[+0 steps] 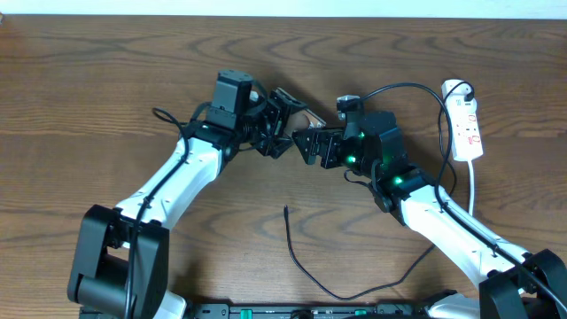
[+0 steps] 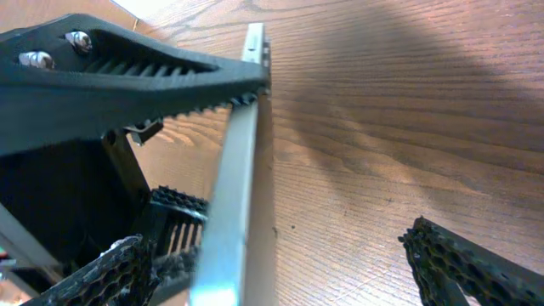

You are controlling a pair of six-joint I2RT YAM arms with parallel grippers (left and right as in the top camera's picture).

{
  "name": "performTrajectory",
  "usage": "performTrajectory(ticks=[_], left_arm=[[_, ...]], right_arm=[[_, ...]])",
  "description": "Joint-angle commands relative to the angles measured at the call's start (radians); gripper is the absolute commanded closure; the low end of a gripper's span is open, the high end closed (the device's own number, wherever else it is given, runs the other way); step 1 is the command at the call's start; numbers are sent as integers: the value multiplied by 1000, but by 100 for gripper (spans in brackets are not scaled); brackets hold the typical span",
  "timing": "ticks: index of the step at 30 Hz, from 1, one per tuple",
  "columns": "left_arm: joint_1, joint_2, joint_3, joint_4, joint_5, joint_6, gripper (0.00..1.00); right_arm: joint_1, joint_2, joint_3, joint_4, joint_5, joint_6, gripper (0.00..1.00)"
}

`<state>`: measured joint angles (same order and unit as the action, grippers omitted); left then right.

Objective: Plug charger to phone and switch on socket
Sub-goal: 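Grasp the phone's edge with the right gripper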

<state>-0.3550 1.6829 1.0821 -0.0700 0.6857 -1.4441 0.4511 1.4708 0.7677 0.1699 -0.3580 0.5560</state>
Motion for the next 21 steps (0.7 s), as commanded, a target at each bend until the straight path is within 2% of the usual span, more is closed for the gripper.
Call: performTrajectory(ticks=[1, 8, 12, 16, 21], left_arm=[[-21, -32, 27, 12, 20, -10, 93], [-36, -31, 27, 12, 20, -10, 93], [-37, -32, 27, 12, 20, -14, 93], [-37, -31, 27, 12, 20, -13, 93], [-37, -31, 27, 12, 20, -13, 93]], right_arm=[[24, 1, 16, 2, 8, -22, 10], [24, 1, 16, 2, 9, -23, 13], [24, 1, 16, 2, 9, -23, 19], [24, 1, 16, 2, 9, -23, 27], [24, 1, 16, 1, 9, -23, 44]])
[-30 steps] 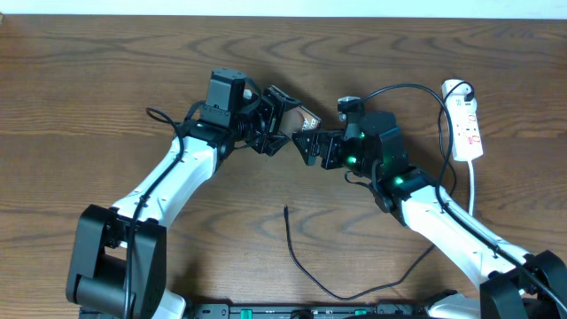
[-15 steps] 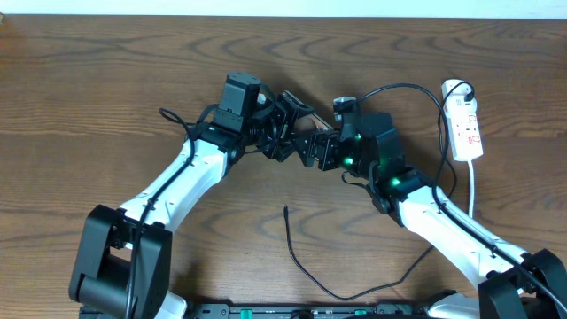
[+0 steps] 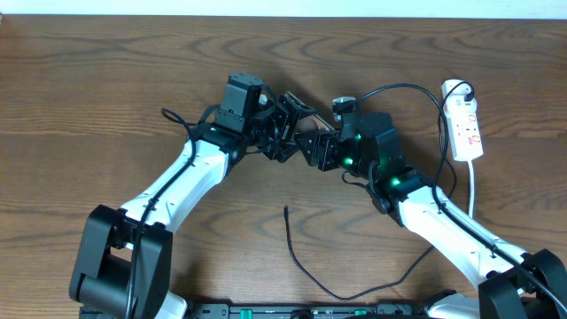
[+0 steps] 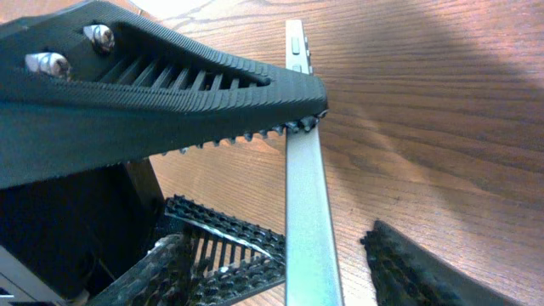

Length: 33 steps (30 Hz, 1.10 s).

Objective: Plug charger to phone and switch on socket
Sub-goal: 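Grasp the phone's edge with the right gripper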

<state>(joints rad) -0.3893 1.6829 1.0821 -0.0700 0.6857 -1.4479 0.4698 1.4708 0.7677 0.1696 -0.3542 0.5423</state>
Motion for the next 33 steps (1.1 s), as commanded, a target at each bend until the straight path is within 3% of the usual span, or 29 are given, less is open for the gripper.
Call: performTrajectory(ticks=[1, 15, 20, 25, 26, 28, 30, 33], left_arm=[[-3, -31, 27, 12, 20, -10, 93], [-3, -32, 27, 12, 20, -10, 93], [-3, -31, 27, 12, 20, -10, 93], [-3, -31, 27, 11, 20, -9, 91], [-3, -31, 27, 11, 20, -9, 77], [-3, -32, 27, 11, 20, -9, 34], [-3, -31, 27, 10, 20, -9, 9], [-3, -31, 27, 8, 21, -9, 8]], right_arm=[[5, 1, 16, 2, 5, -9, 48], [5, 1, 16, -2, 5, -8, 81], [5, 1, 16, -2, 5, -8, 99], [5, 1, 16, -2, 5, -8, 99], [5, 1, 16, -2, 5, -8, 99], [5, 1, 16, -2, 12, -8, 99], [3, 1, 16, -2, 19, -8, 99], [-6, 1, 16, -2, 36, -8, 99]])
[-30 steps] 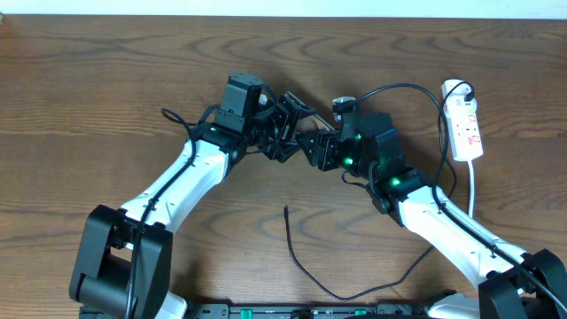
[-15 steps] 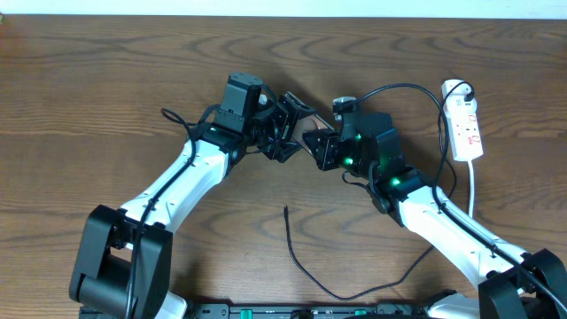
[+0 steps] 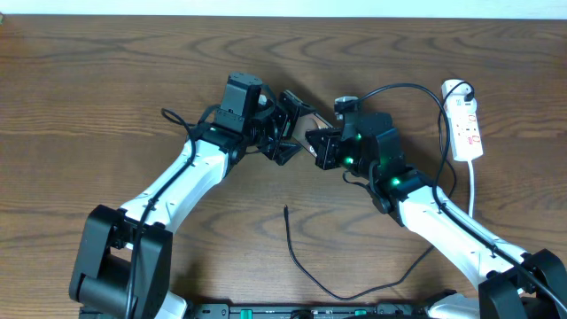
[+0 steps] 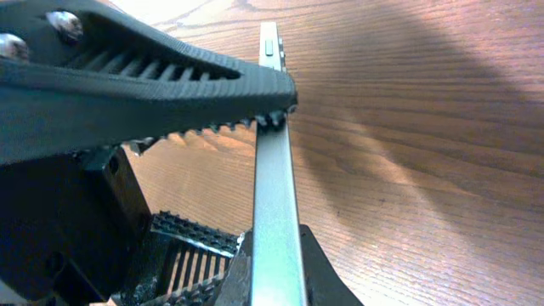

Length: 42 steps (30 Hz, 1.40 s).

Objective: Plug charger to phone and switch on socket

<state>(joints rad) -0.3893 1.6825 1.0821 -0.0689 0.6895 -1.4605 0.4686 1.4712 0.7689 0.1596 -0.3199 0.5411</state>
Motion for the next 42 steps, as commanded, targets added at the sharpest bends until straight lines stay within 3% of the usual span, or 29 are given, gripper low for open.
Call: performTrajectory(ticks=[1, 12, 15, 19, 26, 37, 42], left_arm=[[0, -31, 27, 7, 21, 4, 8], [76, -31, 27, 8, 219, 80, 8], [112, -31, 27, 10, 249, 103, 7], [172, -31, 27, 33, 251, 264, 7], [279, -31, 27, 80, 321, 264, 7], [309, -31, 27, 154, 377, 137, 8], [307, -31, 27, 291, 376, 88, 7]], right_arm=[[-14, 1, 14, 8, 7, -7, 99], [-137, 1, 14, 8, 7, 69, 99], [-166, 1, 14, 10, 2, 259, 99], [-174, 1, 14, 14, -18, 499, 99], [-173, 1, 14, 54, -87, 815, 99], [-129, 1, 14, 287, -199, 1019, 99], [-100, 1, 14, 343, -164, 1133, 99]])
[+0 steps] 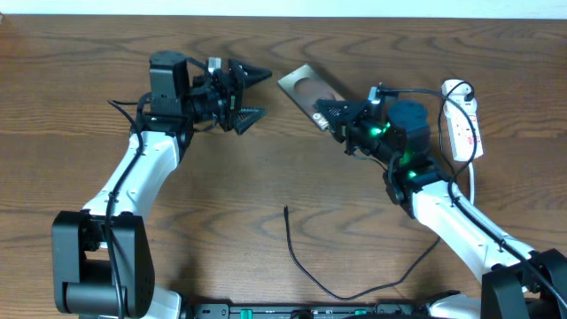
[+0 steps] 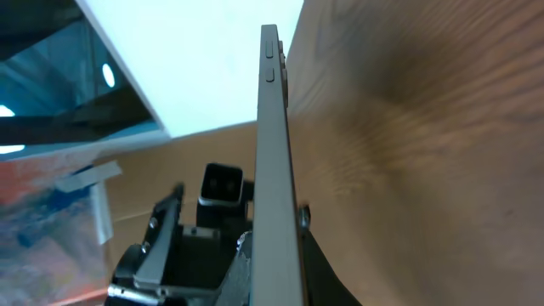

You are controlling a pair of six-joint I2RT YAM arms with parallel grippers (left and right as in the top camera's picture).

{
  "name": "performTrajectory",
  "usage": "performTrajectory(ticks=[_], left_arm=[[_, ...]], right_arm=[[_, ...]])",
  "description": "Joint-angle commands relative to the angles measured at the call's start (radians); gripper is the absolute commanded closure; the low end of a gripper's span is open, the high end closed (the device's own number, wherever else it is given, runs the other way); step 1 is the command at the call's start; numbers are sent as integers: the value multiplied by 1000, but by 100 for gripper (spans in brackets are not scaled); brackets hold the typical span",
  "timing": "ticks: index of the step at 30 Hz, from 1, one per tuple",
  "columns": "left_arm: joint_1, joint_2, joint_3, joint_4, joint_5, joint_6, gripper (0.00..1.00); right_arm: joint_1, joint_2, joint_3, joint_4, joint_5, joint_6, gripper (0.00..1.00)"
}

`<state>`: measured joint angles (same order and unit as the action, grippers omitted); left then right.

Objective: Plug charger to phone and switch on socket

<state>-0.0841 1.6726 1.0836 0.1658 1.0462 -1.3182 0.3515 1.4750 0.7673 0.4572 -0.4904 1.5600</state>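
The phone (image 1: 302, 88), a thin silver slab, is held off the table by one end in my right gripper (image 1: 330, 113), which is shut on it. In the right wrist view the phone (image 2: 272, 127) stands edge-on with its side buttons at the far end, and the right gripper (image 2: 276, 268) clamps its near end. My left gripper (image 1: 257, 94) is open and holds nothing, off to the phone's left. The black charger cable (image 1: 297, 252) lies on the table with its free plug end (image 1: 285, 210) pointing away from me. The white socket strip (image 1: 466, 120) lies at the far right.
A black lead (image 1: 407, 89) runs from the socket strip's top and arches over my right arm. The strip's white cord (image 1: 472, 190) trails toward the table's front. The wooden table (image 1: 106, 53) spreads out around both arms.
My left gripper has let go of the phone, stands open and has moved away to the left. My right gripper, still shut on the phone, now holds it alone, further right and back.
At first my left gripper held the phone at mid-table while my right gripper stood open around its other end. The right fingers then sat closer to the phone, then were shut on it. Now only the right gripper holds it.
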Motion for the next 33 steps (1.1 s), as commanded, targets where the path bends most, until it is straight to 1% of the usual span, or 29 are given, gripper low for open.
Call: performTrajectory(ticks=[1, 2, 4, 6, 11, 18, 22, 28, 31, 32, 33], left_arm=[[2, -21, 26, 76, 19, -62, 7], [2, -21, 26, 116, 19, -80, 7], [2, -21, 26, 152, 16, -99, 7], [2, -21, 26, 159, 13, -102, 7], [-3, -21, 26, 159, -3, -102, 7], [-38, -21, 26, 159, -58, -85, 7], [-45, -21, 26, 169, -91, -59, 7], [-47, -21, 26, 169, -99, -60, 8], [-47, -21, 26, 169, -109, -60, 25], [-47, -21, 26, 169, -111, -60, 29], [-47, -21, 26, 169, -115, -59, 30]], right_arm=[[22, -3, 16, 60, 9, 131, 99], [31, -3, 16, 93, 13, 170, 99], [45, -3, 16, 138, 25, 198, 99], [57, -3, 16, 161, 32, 208, 99], [98, -3, 16, 165, 53, 301, 99], [159, -3, 16, 181, 117, 329, 99], [172, -3, 16, 208, 126, 332, 99], [175, -3, 16, 216, 125, 332, 99], [177, -3, 16, 216, 125, 331, 99], [180, -3, 16, 215, 125, 331, 99], [182, -3, 16, 216, 126, 331, 99]])
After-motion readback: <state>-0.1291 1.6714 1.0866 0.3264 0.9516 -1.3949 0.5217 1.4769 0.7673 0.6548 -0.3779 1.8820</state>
